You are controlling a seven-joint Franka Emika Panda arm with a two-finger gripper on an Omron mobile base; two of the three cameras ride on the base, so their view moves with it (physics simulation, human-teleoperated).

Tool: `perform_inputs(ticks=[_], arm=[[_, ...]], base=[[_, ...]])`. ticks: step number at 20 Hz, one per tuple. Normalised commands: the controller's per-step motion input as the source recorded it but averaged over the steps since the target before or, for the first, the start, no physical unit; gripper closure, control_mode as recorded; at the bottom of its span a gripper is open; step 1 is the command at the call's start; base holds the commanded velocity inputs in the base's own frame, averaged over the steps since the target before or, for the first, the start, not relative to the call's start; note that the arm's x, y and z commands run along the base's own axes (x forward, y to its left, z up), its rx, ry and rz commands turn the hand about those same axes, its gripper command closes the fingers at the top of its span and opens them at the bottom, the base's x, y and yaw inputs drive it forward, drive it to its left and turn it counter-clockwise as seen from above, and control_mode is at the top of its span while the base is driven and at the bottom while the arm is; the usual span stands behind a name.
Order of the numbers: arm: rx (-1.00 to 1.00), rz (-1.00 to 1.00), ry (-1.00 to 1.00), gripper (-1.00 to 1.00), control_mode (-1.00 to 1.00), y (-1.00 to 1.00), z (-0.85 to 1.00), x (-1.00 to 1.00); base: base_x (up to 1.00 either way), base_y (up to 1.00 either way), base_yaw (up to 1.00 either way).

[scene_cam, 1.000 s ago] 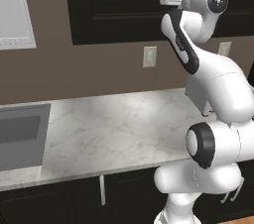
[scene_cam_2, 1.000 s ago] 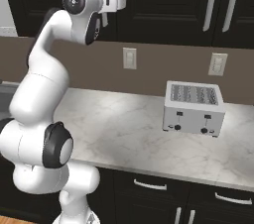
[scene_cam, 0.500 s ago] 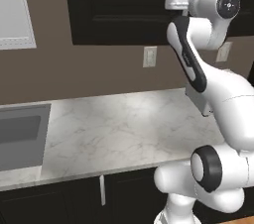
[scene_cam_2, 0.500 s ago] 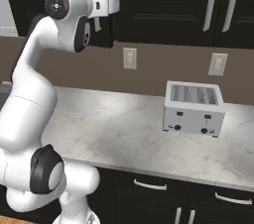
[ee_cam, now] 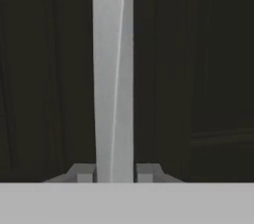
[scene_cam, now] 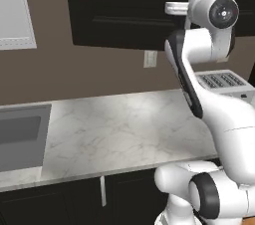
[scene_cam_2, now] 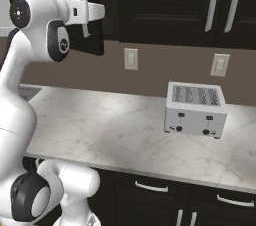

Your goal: Open the cabinet and move the ladle to the pot. Then close the cabinet.

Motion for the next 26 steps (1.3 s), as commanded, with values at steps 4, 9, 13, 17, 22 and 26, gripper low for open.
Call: perform_inputs(ticks=[4, 9, 13, 17, 22, 26], arm=[[0.0, -0.14, 0.0, 1.0, -1.0, 0.0, 0.0, -0.66], [0.0, -0.13, 0.02, 1.0, -1.0, 0.0, 0.0, -0.56], [0.0, -0.11, 0.02, 1.0, -1.0, 0.0, 0.0, -0.49], [0.0, -0.09, 0.02, 1.0, -1.0, 0.01, 0.0, -0.38], [0.0, -0.05, 0.01, -1.0, -1.0, 0.12, 0.0, -0.16], [0.0, 0.0, 0.0, -1.0, -1.0, 0.01, 0.0, 0.0]], base=[[0.0, 0.0, 0.0], [0.0, 0.0, 0.0], [0.0, 0.0, 0.0], [0.0, 0.0, 0.0], [0.0, 0.0, 0.0], [0.0, 0.0, 0.0]])
